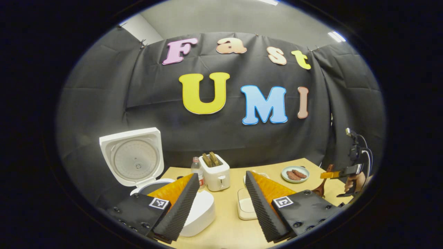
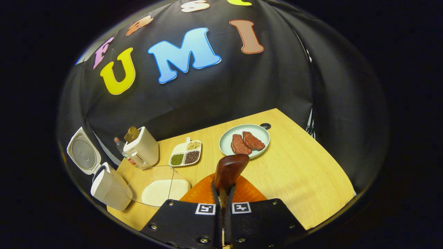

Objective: Close the left gripper, press the button to open the rice cooker; take a wooden spoon from the chopstick holder with the right hand, scoop a spoonful of rice and pour it into the rice cooker, then put the wooden spoon back into the chopstick holder.

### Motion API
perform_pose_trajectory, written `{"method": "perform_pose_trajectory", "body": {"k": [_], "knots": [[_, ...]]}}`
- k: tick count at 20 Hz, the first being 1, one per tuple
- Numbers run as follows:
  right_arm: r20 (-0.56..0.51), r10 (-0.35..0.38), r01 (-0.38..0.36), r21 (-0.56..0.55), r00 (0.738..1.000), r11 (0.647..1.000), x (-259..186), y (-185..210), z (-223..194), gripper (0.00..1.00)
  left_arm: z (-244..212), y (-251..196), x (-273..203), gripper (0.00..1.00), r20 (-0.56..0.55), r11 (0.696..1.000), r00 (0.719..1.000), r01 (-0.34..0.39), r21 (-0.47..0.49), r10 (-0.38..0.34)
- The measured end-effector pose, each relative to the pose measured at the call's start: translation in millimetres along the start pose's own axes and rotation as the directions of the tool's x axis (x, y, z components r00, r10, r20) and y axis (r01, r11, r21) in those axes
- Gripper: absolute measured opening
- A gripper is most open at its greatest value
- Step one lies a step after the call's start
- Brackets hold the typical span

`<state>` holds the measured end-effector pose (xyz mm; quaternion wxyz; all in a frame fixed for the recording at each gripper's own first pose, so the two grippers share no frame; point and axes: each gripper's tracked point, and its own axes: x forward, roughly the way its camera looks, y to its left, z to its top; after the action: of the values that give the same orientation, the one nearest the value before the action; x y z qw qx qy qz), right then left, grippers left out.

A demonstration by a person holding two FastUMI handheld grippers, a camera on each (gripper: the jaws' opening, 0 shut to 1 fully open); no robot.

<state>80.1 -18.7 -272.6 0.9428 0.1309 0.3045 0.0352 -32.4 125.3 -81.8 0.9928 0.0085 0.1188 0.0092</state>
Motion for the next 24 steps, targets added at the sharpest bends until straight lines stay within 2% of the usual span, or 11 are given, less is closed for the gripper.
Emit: {"method": "perform_pose_trajectory", "body": {"k": [9, 11, 13, 15, 16, 20, 24], "knots": [[0.011, 0.019, -0.018, -0.060, 1.000, 0.998, 12, 1, -20, 0.03, 8, -7, 3, 0.94, 0.025, 0.999, 1.000, -0.015, 0.041, 0.014], [0.008, -0.027, 0.028, -0.097, 1.000, 0.995, 11, -10, -23, 0.09, 10, -9, 7, 0.95, 0.033, 0.999, 0.999, -0.016, 0.040, 0.014], [0.050, -0.075, 0.082, -0.147, 0.996, 0.986, 1, -27, -18, 0.23, 10, -12, 13, 0.94, 0.029, 0.999, 1.000, -0.009, 0.033, 0.008], [0.126, -0.124, 0.146, -0.176, 0.984, 0.974, -6, -37, -7, 0.72, 12, -13, 18, 0.94, 0.035, 0.999, 0.999, -0.009, 0.032, 0.008], [0.161, -0.124, 0.153, -0.181, 0.979, 0.972, -30, -34, 5, 0.97, 15, -14, 19, 0.94, 0.042, 1.000, 0.999, -0.010, 0.030, 0.009], [0.290, -0.053, 0.116, -0.203, 0.956, 0.972, -84, 4, 57, 0.98, 28, -2, 22, 0.95, 0.075, 0.998, 0.995, -0.064, 0.028, 0.062], [0.371, 0.047, 0.049, -0.246, 0.928, 0.968, -112, 58, 93, 0.98, 42, 14, 24, 0.95, 0.095, 0.992, 0.988, -0.122, 0.011, 0.120]]}}
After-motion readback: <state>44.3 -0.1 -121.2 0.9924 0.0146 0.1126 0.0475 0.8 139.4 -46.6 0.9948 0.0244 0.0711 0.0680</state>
